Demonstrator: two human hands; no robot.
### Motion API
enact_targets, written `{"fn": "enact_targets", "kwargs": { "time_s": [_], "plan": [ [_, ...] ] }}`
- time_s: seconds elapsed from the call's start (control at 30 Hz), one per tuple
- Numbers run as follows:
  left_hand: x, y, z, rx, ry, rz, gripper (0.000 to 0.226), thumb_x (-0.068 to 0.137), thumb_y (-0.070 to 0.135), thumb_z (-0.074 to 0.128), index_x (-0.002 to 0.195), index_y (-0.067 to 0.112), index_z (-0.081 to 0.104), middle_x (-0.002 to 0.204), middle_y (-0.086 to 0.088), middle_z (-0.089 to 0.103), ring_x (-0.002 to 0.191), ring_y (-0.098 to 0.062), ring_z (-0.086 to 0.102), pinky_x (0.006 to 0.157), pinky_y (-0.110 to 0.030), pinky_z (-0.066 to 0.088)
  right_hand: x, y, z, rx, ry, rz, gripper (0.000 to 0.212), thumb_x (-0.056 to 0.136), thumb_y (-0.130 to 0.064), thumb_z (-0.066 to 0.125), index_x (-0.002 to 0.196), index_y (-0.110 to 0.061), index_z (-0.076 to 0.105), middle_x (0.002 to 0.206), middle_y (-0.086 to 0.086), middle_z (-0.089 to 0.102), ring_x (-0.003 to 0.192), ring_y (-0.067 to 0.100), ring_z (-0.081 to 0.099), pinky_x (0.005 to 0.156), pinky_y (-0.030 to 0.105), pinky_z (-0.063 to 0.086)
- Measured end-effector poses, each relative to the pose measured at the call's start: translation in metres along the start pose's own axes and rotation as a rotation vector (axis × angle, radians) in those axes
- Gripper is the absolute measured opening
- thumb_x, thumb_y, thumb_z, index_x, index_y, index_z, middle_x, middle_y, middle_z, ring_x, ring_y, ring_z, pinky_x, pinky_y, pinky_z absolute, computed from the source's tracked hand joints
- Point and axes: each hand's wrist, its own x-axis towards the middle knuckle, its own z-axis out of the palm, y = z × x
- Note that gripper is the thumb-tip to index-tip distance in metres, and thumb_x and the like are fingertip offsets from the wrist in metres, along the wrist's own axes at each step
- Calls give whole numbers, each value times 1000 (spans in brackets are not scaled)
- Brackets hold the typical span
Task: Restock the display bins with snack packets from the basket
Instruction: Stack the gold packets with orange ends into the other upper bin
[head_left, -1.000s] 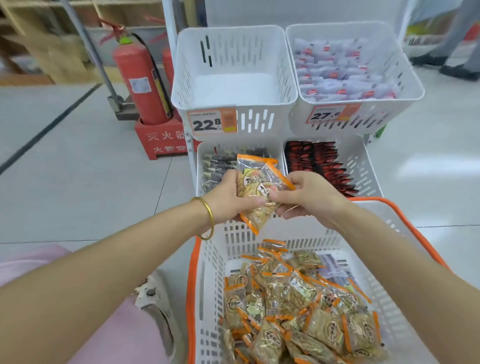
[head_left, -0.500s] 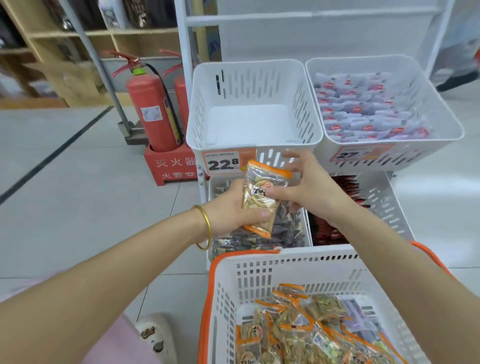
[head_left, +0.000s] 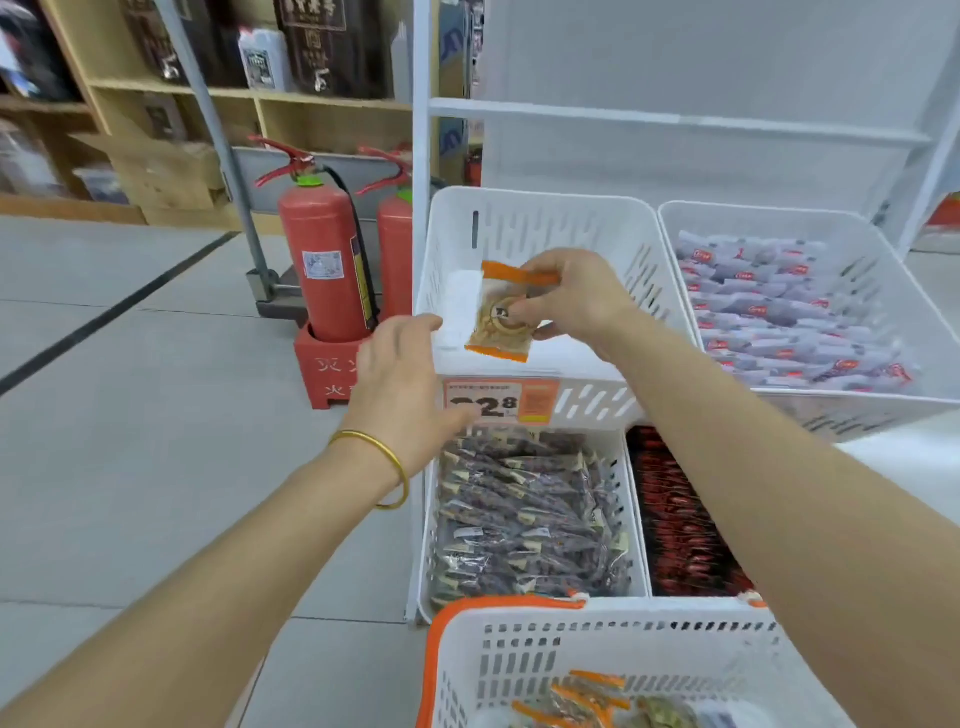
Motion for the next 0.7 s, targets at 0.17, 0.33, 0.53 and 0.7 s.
{"fn": "enact_targets", "kwargs": {
  "time_s": [0.17, 0.33, 0.53, 0.7],
  "plan": [
    [1, -20, 9, -50, -69, 41, 79, 77, 26, 75, 140, 16, 28, 141, -2, 23, 129, -18, 23, 96, -13, 14, 39, 18, 47, -392, -186, -20, 28, 75, -1, 73, 102, -4, 66, 85, 7, 59, 75, 24, 59, 72, 38, 57],
    [4, -26, 13, -91, -44, 62, 75, 76, 17, 73, 138, 15, 31, 140, -2, 23, 130, -17, 24, 97, -8, 10, 39, 18, 46, -239, -657, 232, 30, 83, -7, 55, 112, -4, 61, 104, 7, 62, 96, 18, 58, 78, 35, 51],
    [-7, -20, 9, -63, 4, 23, 70, 76, 14, 72, 136, 12, 35, 141, -8, 25, 130, -24, 27, 100, -15, 15, 18, 10, 29, -250, -515, 165, 40, 83, -14, 46, 119, -16, 62, 129, 2, 58, 116, 11, 50, 95, 25, 41],
    [-59, 0, 10, -26, -75, 40, 51, 79, 10, 66, 124, 10, 43, 126, -8, 33, 117, -22, 36, 93, -17, 26, -81, -3, 6, -12, -111, -168, 36, 76, 1, 43, 97, -15, 67, 100, -3, 68, 96, 5, 60, 78, 7, 44]
  ]
}}
